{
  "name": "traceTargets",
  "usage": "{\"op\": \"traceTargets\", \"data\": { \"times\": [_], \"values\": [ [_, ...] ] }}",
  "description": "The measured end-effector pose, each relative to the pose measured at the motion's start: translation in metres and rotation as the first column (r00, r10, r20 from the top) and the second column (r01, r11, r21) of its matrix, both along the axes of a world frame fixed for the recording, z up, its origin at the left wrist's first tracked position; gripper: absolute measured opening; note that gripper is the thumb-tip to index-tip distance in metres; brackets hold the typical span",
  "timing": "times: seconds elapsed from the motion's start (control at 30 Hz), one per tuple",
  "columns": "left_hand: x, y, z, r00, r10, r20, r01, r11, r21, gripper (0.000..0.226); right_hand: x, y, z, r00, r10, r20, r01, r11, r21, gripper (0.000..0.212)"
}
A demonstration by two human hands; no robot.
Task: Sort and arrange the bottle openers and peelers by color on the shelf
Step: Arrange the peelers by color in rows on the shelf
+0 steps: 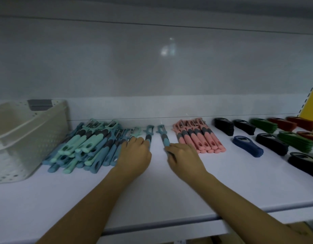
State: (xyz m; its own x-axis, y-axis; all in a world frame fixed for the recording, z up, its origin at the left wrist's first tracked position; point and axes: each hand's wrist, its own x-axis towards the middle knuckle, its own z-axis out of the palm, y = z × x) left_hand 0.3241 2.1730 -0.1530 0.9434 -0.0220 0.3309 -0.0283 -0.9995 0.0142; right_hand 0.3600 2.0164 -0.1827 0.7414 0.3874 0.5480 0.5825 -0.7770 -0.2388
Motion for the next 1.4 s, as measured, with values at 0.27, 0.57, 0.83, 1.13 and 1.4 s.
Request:
{"op": "traceTargets", "data": {
  "times": [0.27,0.57,0.83,1.13,1.4],
  "values": [
    [0.007,-0.016,-0.004,0.977,-0.19,-0.093,0.184,0.981,-0.067,0.037,-0.013,-0.002,0.004,0.985,-0.166,0.041,0.167,0.986,-0.018,0.019],
    [0.015,-0.022,-0.008,0.964,-0.252,-0.086,0.237,0.96,-0.147,0.04,-0.011,-0.005,0.003,0.974,-0.226,0.016,0.227,0.974,-0.008,0.01],
    [0.006,0.01,0.01,0.994,-0.1,0.042,0.106,0.98,-0.168,0.038,-0.013,-0.004,0.015,0.994,-0.042,0.098,0.036,0.998,0.06,0.025],
    [-0.016,0.087,0.003,0.996,-0.074,-0.049,0.074,0.997,-0.001,0.056,-0.018,0.065,0.025,0.889,0.419,-0.186,-0.45,0.875,-0.179,0.049],
    [-0.028,0.106,0.006,0.987,-0.135,-0.086,0.149,0.973,0.175,0.066,-0.016,0.06,0.016,0.898,0.424,-0.114,-0.437,0.888,-0.145,0.033]
  ]
}}
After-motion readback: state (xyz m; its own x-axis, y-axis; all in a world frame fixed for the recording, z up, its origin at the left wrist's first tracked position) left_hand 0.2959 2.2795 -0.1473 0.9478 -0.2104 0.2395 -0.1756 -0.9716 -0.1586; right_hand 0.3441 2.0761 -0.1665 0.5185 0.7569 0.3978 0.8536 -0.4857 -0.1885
